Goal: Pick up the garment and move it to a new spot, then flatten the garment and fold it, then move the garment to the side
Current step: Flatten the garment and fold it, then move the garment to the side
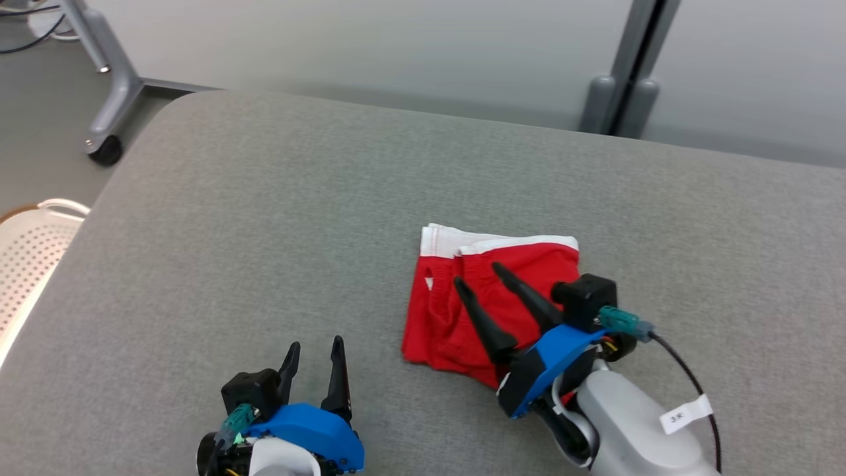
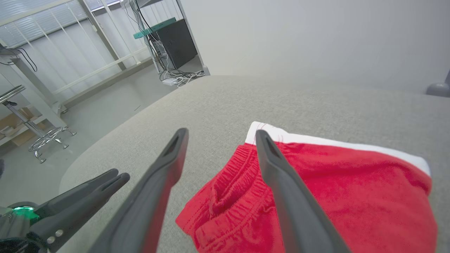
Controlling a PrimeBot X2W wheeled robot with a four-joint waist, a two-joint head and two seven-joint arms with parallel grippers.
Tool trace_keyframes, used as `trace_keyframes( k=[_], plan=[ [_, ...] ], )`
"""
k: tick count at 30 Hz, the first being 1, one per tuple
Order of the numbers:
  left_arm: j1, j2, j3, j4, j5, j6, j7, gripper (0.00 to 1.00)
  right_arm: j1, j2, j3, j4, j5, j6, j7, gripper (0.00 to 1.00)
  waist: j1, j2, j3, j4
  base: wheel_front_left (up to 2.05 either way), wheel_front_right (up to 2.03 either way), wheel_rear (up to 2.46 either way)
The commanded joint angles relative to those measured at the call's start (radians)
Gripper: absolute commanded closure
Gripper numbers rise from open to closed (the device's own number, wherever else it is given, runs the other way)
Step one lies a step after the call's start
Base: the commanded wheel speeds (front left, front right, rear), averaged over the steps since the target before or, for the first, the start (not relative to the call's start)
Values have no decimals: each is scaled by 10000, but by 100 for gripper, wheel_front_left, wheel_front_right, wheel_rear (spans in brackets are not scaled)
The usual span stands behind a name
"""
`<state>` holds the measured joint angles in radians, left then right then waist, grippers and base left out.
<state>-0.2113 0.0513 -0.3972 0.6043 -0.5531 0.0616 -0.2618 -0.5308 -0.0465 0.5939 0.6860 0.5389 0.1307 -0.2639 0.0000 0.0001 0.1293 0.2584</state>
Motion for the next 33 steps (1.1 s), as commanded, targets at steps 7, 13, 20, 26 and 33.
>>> trace_keyframes(
  k=[7,13,20,26,33],
  plan=[
    [-17,-10,448,-440,551,104,-40,0,774,-270,-2371,-147,-1480,1,-2,0,0,-1,-159,-902,0,0,0],
    [316,-3,922,-927,1317,275,-42,0,1805,-250,-4740,-641,-3028,1,-1,0,0,-1,-340,-1466,0,0,0],
    [1015,-9,1484,-1198,2243,255,-42,0,2908,-61,-5762,-913,-3729,1,-1,0,0,-1,-875,-1937,0,0,0],
    [1645,-9,1787,-1363,2403,153,-42,0,3560,-47,-5327,-815,-3312,1,-2,0,0,-1,-1233,-2053,0,0,0],
    [1618,-12,1614,-1577,2316,149,-42,0,3497,-55,-4896,-900,-3001,1,-2,0,0,-1,-912,-1895,0,0,0]
  ],
)
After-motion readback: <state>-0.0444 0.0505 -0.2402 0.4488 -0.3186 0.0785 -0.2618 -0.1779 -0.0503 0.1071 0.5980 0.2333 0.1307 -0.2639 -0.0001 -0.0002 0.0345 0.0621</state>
